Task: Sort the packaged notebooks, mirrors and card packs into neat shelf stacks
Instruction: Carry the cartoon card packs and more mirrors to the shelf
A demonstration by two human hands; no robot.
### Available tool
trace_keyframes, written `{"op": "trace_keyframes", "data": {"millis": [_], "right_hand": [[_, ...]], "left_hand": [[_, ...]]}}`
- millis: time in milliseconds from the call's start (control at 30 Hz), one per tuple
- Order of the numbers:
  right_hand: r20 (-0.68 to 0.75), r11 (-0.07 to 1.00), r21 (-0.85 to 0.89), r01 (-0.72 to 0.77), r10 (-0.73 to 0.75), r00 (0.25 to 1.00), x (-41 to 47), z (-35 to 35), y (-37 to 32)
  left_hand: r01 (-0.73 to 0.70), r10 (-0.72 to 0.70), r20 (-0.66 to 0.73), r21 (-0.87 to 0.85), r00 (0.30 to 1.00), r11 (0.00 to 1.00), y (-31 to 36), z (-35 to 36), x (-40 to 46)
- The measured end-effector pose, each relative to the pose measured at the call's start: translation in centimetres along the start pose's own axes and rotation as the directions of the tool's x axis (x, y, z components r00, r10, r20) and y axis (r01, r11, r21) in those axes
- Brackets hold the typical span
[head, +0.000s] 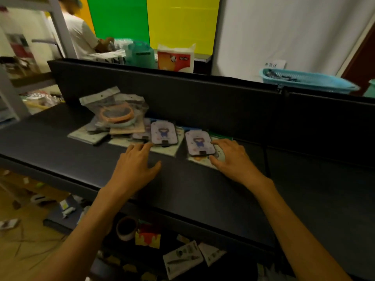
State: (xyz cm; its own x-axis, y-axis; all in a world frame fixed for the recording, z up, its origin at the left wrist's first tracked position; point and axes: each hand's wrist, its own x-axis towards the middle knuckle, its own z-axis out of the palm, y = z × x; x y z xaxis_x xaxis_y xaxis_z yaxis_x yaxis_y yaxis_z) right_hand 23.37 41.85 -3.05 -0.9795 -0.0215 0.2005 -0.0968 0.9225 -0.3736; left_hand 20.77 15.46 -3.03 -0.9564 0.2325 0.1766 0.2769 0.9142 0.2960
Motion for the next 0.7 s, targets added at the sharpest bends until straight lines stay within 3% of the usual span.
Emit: {"op": "trace_keyframes", "data": {"millis": [333, 533, 700], "right_hand": [[-0.003, 0.966, -0.026, -0.256, 0.256, 0.967, 4.2, 1.9, -2.1], [-0.024, 0.925, 0.047, -0.377, 0.379, 0.925, 5.0, 2.9, -3.8], [-0.015, 0.890, -0.015, -0.456, 0.456, 0.890, 5.1, 4.2, -4.7]], "left_hand": [[-0.077, 0.082, 0.053, -0.093, 0.995, 0.993, -2.5, 1.1, 7.9], [-0.077, 0.085, 0.083, -0.096, 0.993, 0.992, -3.1, 2.4, 11.6], [-0.098, 0.102, 0.055, -0.062, 0.993, 0.993, -3.4, 3.2, 12.4]]}}
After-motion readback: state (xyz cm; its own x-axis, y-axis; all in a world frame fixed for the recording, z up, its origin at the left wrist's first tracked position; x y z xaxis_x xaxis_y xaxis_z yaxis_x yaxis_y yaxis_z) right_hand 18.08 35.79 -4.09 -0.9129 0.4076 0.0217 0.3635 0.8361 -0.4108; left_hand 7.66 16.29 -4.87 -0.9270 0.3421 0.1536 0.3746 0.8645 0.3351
